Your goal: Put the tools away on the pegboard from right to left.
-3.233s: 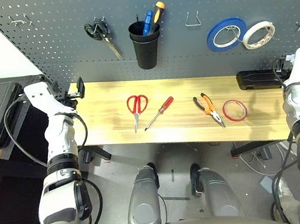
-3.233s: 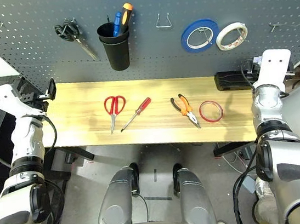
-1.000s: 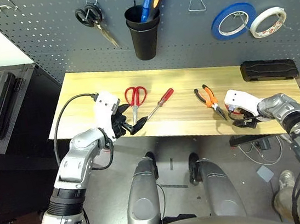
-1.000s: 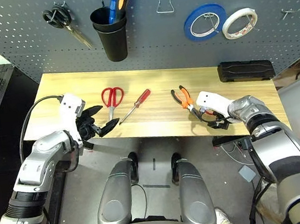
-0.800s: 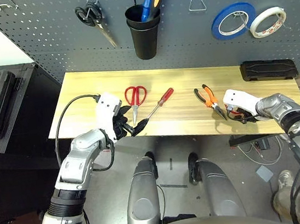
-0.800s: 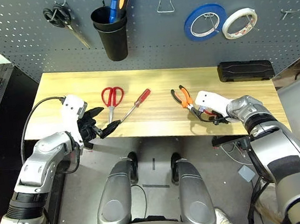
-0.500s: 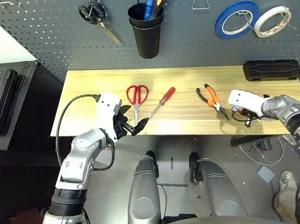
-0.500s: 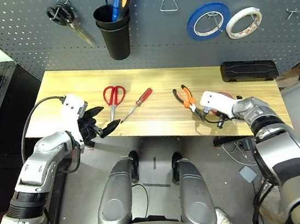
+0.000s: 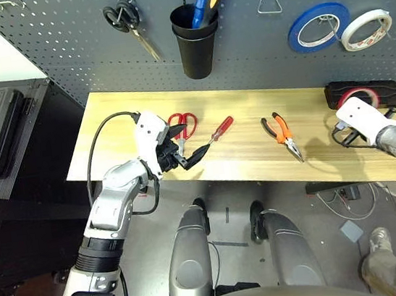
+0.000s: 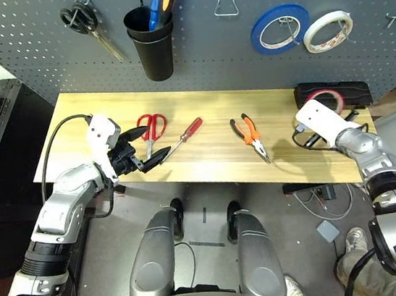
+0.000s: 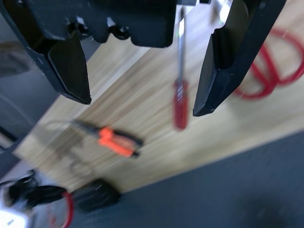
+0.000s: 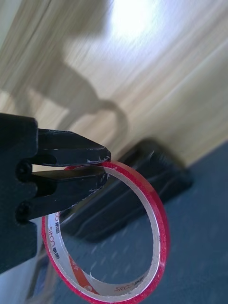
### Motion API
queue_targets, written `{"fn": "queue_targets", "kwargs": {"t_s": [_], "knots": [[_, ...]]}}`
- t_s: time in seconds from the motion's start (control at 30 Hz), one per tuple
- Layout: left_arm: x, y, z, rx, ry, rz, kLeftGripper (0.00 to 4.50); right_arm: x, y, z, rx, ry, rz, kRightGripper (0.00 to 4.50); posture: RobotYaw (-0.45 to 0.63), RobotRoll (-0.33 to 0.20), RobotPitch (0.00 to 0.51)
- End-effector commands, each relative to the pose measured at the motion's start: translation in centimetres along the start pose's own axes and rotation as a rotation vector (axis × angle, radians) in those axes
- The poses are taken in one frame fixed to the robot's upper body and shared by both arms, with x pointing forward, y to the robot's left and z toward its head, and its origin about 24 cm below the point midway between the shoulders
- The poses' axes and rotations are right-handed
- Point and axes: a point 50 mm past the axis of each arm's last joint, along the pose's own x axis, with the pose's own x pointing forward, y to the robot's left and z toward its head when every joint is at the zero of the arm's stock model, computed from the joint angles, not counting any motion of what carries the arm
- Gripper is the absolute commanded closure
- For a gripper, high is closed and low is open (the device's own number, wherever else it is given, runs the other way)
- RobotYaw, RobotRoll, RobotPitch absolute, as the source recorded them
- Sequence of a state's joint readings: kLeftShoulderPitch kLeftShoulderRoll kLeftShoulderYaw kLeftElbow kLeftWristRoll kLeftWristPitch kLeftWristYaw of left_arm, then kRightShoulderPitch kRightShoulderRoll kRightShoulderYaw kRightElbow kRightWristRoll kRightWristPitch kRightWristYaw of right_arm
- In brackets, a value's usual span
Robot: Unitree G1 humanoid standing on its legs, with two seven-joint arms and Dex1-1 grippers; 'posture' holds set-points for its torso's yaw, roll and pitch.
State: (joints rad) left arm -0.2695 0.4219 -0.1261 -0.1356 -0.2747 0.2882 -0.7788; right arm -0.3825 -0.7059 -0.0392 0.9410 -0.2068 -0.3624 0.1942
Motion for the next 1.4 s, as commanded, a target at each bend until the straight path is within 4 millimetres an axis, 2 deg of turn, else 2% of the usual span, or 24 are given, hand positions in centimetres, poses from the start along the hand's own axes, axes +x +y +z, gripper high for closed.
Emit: {"fn": "queue_targets", "kwargs": {"t_s": [0.03, 0.2, 0.33, 0.4, 0.5, 0.73, 1.1, 1.4], "knots": [[0.1, -1.1, 1.9, 0.014, -0.105, -0.081, 0.00, -1.6, -0.9, -1.5, -0.003, -0.019, -0.153, 4.48, 0.24, 0.000, 0.262], [0.6, -1.9, 4.8, 0.037, -0.230, -0.132, 0.00, -3.0, -2.4, -2.8, -0.093, -0.021, -0.271, 4.48, 0.24, 0.000, 0.253], [1.0, -2.3, 5.9, 0.055, -0.264, -0.156, 0.00, -3.7, -3.9, -3.2, -0.144, -0.026, -0.338, 4.48, 0.23, 0.000, 0.247], [1.3, -2.5, 6.4, 0.070, -0.277, -0.173, 0.00, -4.1, -5.3, -3.1, -0.175, -0.041, -0.387, 4.48, 0.23, 0.000, 0.246], [1.6, -2.6, 6.8, 0.081, -0.282, -0.176, 0.00, -4.1, -7.2, -2.1, -0.171, -0.089, -0.444, 4.48, 0.23, 0.000, 0.246], [2.1, -2.3, 6.9, 0.087, -0.272, -0.161, 0.00, -2.8, -9.7, 0.9, -0.145, -0.182, -0.460, 4.48, 0.21, 0.000, 0.246], [2.6, -2.1, 6.6, 0.093, -0.259, -0.147, 0.00, -0.7, -11.5, 5.1, -0.187, -0.252, -0.432, 4.48, 0.21, 0.000, 0.254], [2.6, -2.3, 6.3, 0.100, -0.229, -0.143, 0.00, 1.7, -11.9, 6.9, -0.137, -0.103, -0.364, 4.48, 0.23, 0.000, 0.261]]}}
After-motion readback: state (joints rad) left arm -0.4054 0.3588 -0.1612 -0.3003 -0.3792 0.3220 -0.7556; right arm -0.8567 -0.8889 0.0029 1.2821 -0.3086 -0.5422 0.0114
